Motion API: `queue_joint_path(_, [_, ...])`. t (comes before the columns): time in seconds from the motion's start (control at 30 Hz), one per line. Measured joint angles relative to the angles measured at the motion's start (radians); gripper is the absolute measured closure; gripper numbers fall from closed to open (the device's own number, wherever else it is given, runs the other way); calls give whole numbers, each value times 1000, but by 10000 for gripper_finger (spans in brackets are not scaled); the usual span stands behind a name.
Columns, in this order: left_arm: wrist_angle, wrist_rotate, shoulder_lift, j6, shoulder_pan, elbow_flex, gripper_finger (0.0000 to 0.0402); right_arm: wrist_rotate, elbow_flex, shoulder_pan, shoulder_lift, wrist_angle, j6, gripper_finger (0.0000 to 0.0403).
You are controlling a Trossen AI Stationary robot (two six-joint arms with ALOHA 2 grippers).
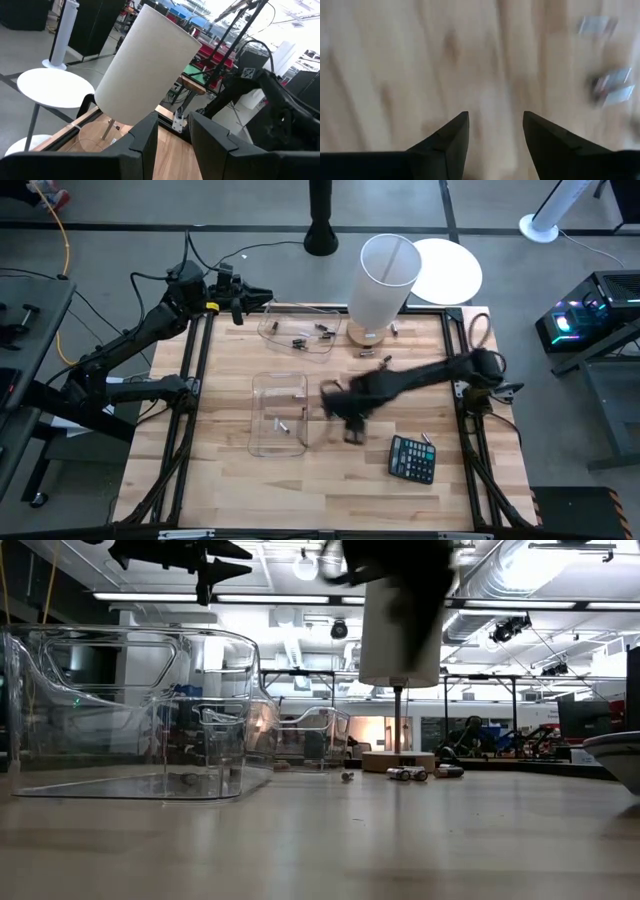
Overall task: Sort batteries
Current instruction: Put the white battery into the bottom transparent bin
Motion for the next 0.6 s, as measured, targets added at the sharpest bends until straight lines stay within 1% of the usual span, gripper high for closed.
queue_joint_path(0.07, [0, 0, 0, 0, 0, 0, 296, -8, -98, 34, -82, 1, 99, 222])
queue_joint_path(0.13, [1, 0, 0, 0, 0, 0, 296, -11, -222, 64, -172, 1, 238, 222])
queue_joint_path(0.2, [1, 0, 0, 0, 0, 0, 296, -28, -360, 99, -270, 0, 411, 222])
queue_joint_path(0.3, [2, 0, 0, 0, 0, 0, 296, -86, -539, 142, -427, 8, 716, 222])
queue_joint_path(0.43, [1, 0, 0, 0, 0, 0, 296, -124, -706, 177, -562, 48, 1057, 222])
queue_joint_path(0.5, [1, 0, 0, -1, 0, 0, 296, -160, -763, 183, -602, 61, 1159, 222])
queue_joint_path(0.6, [1, 0, 0, -1, 0, 0, 296, -191, -832, 182, -614, 91, 1203, 222])
